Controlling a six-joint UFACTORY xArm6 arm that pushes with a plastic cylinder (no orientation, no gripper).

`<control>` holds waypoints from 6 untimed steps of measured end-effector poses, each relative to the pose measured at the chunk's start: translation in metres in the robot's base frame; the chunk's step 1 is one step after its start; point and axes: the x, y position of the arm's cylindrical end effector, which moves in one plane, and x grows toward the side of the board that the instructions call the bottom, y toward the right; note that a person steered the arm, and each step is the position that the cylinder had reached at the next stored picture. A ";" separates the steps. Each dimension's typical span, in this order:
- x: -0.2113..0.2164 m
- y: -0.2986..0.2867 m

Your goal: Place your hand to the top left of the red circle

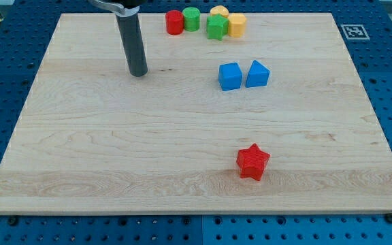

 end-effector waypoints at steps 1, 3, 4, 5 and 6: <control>-0.005 -0.027; -0.083 -0.063; -0.128 -0.063; -0.175 -0.056; -0.175 -0.053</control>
